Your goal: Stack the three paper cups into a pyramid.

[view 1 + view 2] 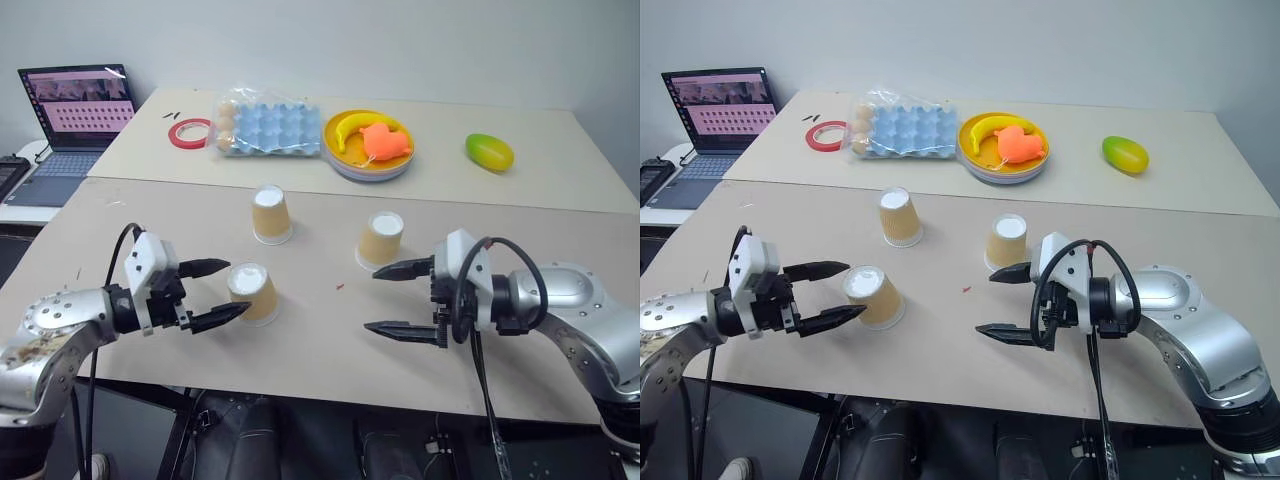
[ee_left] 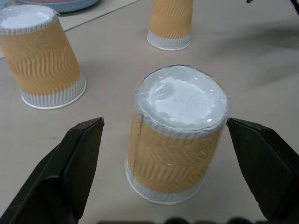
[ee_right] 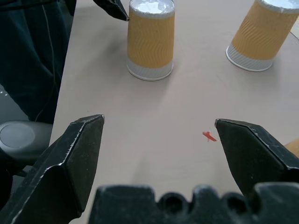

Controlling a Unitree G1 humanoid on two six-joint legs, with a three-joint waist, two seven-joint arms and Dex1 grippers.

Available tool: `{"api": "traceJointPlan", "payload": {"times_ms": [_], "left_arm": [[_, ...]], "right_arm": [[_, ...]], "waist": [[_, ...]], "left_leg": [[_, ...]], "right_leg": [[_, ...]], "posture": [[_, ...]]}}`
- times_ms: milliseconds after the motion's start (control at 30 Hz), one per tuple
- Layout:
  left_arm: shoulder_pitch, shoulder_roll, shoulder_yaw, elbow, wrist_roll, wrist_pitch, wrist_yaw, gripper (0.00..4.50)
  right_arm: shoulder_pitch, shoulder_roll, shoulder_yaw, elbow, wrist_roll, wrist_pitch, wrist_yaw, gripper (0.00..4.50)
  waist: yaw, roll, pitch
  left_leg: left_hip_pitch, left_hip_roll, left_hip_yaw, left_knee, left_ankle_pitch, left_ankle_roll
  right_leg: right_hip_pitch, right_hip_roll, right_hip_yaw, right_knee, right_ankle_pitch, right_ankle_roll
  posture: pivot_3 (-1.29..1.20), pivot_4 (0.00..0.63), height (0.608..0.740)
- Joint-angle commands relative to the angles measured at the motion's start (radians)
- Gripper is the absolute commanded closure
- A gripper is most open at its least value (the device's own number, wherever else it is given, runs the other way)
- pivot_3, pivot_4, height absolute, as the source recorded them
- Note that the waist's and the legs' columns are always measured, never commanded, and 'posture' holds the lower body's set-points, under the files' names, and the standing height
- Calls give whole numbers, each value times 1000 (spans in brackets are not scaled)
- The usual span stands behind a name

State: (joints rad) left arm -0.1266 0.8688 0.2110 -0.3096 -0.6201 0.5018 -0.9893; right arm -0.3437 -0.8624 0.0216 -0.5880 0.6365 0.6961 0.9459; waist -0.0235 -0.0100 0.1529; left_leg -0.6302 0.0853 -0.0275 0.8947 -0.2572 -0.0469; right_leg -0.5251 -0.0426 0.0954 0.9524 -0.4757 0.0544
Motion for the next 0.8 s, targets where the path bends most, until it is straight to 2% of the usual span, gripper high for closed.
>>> {"api": "traceJointPlan", "payload": {"times_ms": [33,500,600,700,800], "left_arm": [[-56,-12,-38,44,35,-36,-24,0],[-158,-79,-116,66,52,-34,-56,0],[-160,-86,-120,79,71,-49,-56,664],[-161,-89,-122,80,81,-49,-55,1838],[-163,-91,-128,80,93,-48,-45,1838]], "right_arm": [[2,-3,-33,-40,11,5,-23,34],[42,-14,-37,-53,-2,1,-56,34],[45,-15,-31,-47,-19,-2,-66,0],[51,-16,-27,-43,-30,-7,-69,0],[49,-12,-28,-44,-31,-5,-70,0]], "waist": [[0,0,0],[-9,0,0],[-13,0,0],[-17,0,0],[-18,0,0]], "left_leg": [[0,0,0,0,0,0],[2,0,-1,0,1,1],[3,-1,-1,0,1,1],[4,-1,-1,0,1,1],[5,-1,-1,0,1,1]], "right_leg": [[0,0,0,0,0,0],[3,0,0,2,0,0],[4,0,0,3,0,0],[5,0,0,3,0,0],[6,0,0,3,0,0]], "posture": [[0,150,645],[0,150,645],[0,150,645],[0,150,645],[0,150,645]]}}
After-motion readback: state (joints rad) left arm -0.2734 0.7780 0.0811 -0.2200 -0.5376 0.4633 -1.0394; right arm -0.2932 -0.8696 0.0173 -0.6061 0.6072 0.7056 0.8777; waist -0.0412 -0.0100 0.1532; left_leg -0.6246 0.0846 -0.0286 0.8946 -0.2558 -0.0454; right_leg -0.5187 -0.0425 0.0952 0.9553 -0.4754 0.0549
